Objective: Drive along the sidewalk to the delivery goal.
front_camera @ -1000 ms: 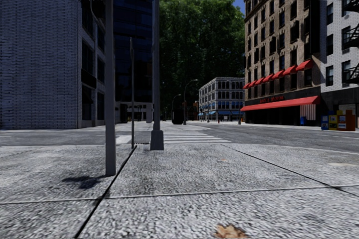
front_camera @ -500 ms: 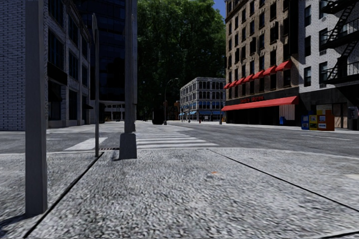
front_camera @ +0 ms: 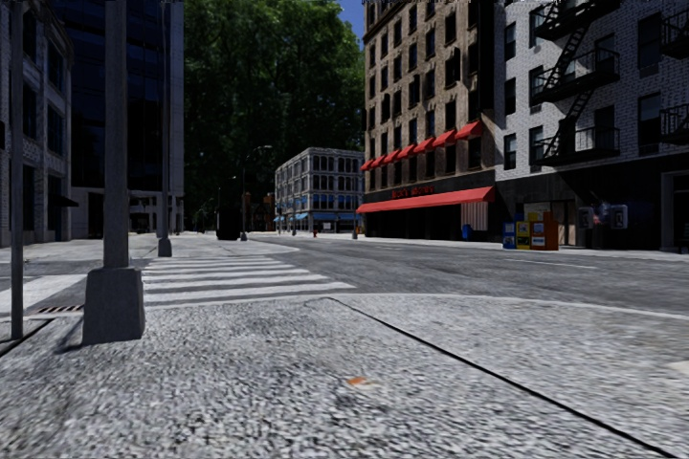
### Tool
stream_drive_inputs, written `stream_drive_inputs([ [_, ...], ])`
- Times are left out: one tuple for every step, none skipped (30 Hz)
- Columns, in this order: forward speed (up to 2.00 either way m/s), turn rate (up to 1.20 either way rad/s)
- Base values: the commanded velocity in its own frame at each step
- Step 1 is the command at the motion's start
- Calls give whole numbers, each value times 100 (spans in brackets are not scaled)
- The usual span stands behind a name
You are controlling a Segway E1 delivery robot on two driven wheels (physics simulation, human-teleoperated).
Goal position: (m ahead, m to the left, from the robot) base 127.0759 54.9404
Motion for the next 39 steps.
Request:
stream_drive_inputs([
  [195,0],
  [195,0],
  [195,0],
  [195,0],
  [195,0],
  [195,0],
  [195,0],
  [195,0],
  [195,0],
  [195,0],
  [195,0],
  [195,0],
  [195,0],
  [195,9],
  [195,22],
  [195,38],
  [195,38],
  [195,102],
  [195,102],
  [195,108],
  [195,95],
  [195,9],
  [195,0],
  [195,0],
  [195,0],
  [195,0],
  [195,17],
  [195,44],
  [195,65],
  [195,100],
  [196,120],
  [196,120],
  [196,117],
  [196,42],
  [196,42],
  [196,23],
  [196,17],
  [196,16],
  [196,60],
])
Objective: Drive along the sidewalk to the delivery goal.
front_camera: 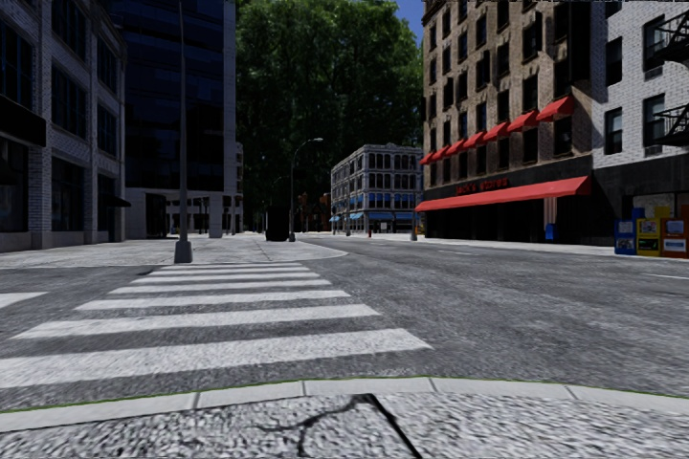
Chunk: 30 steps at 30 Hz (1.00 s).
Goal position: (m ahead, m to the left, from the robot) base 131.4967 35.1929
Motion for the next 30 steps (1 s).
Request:
stream_drive_inputs([
  [196,120],
  [196,120],
  [196,120],
  [196,120],
  [196,115],
  [196,14],
  [196,2],
  [196,0],
  [196,0],
  [196,0],
  [196,0],
  [196,0],
  [196,0],
  [196,0],
  [196,0],
  [196,0],
  [196,0],
  [196,0],
  [196,0],
  [196,-33],
  [196,-82],
  [196,-101],
  [196,-102],
  [196,-10],
  [196,-10],
  [196,0],
  [196,0],
  [196,0],
  [196,0],
  [200,0],
])
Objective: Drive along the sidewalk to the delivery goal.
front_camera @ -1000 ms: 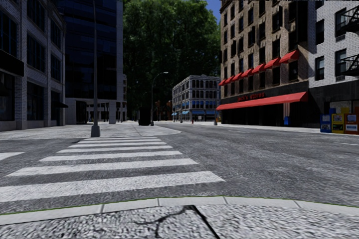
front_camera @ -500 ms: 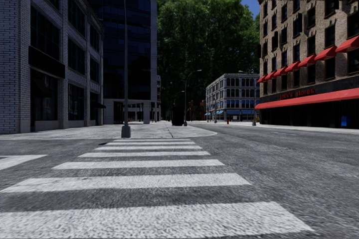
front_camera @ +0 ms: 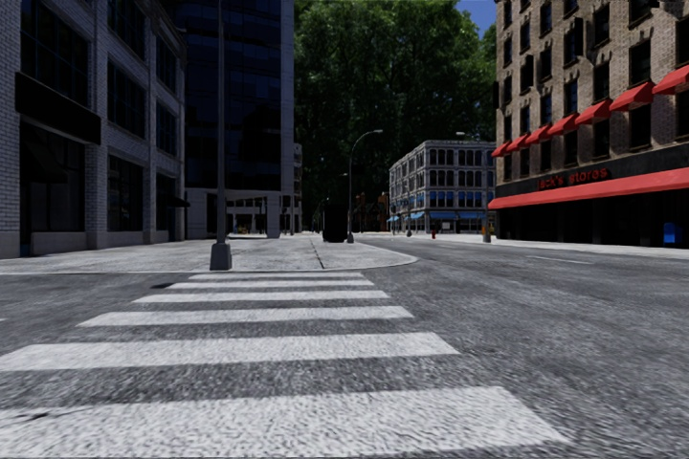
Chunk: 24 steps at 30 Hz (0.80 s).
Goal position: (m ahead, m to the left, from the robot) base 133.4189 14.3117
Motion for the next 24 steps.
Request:
stream_drive_inputs([
  [200,0],
  [200,0],
  [200,0],
  [200,0],
  [200,0],
  [200,0],
  [200,0],
  [200,0],
  [200,0],
  [200,0],
  [200,0],
  [200,0],
  [200,0],
  [200,0],
  [200,0],
  [200,0],
  [200,0],
  [200,0],
  [200,0],
  [200,0],
  [200,0],
  [200,0],
  [200,0],
  [200,0],
])
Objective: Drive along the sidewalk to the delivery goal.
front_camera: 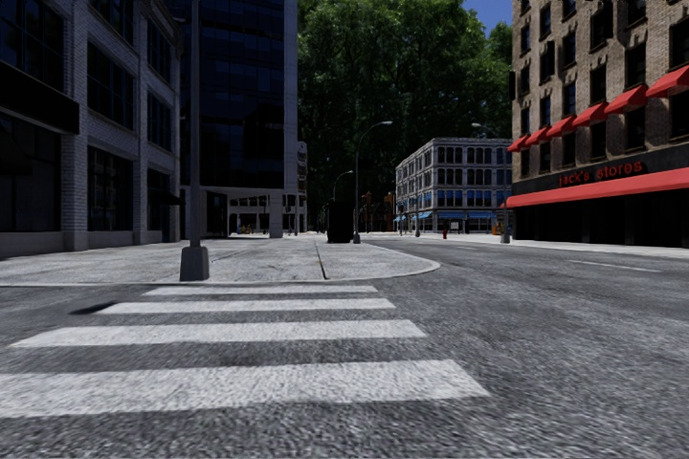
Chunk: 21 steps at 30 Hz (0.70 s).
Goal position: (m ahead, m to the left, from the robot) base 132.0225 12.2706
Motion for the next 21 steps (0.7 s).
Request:
stream_drive_inputs([
  [200,0],
  [200,0],
  [200,0],
  [200,0],
  [200,0],
  [200,73],
  [200,94],
  [200,120],
  [200,120],
  [200,67],
  [200,19],
  [200,11],
  [200,9],
  [200,8],
  [200,8],
  [200,8],
  [200,8],
  [200,8],
  [200,41],
  [200,41],
  [200,81],
])
